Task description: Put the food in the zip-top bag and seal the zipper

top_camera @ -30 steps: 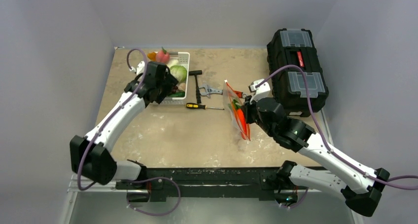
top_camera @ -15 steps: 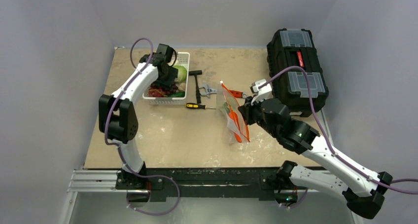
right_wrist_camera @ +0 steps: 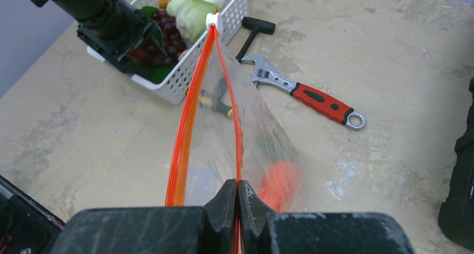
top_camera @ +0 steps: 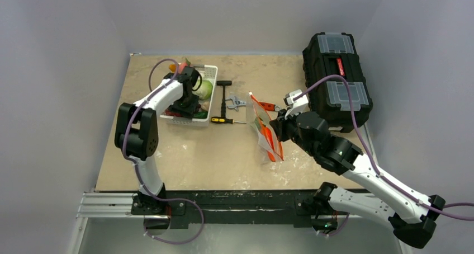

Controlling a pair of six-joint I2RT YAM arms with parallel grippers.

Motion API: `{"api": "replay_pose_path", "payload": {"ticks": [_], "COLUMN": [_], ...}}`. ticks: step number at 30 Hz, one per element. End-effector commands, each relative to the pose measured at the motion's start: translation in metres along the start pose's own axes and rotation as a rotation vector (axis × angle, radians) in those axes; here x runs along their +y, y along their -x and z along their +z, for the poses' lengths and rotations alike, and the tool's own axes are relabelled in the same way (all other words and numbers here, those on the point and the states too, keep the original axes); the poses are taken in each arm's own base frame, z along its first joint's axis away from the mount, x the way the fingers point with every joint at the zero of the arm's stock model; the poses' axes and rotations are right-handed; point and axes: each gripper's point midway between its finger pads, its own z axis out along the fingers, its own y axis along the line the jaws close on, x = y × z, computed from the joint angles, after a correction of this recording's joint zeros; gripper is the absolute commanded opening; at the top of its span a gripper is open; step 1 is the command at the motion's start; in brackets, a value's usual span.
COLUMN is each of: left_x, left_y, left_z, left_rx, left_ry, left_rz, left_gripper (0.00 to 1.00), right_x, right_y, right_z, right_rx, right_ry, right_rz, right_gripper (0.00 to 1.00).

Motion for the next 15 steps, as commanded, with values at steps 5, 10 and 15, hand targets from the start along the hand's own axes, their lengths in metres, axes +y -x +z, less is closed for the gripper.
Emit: {"api": "replay_pose_path", "payload": {"ticks": [5,10,15], "left_x": [0.052,0.057,0.051], "left_y": [0.028,0.031,0.018], "left_z": [-0.013,-0.029,-0.041], "left_rx": [-0.084,-0.079,-0.003], "left_ry": [0.013,-0.023,-0.097], "left_rz": [-0.017,0.036,0.105], "left_gripper": [0.5,0.49,0.53], "right_x": [0.003,0.003,0.004], "right_y": [0.014,0.011,0.01], "right_z": [-0.003,-0.001,0.001], "right_rx": [-0.05,-0.039,-0.033], "right_ry": [0.014,0.012,0.01], "right_rz": [0.0,0.004,0.002], "right_gripper": [0.0,0.0,0.0]}}
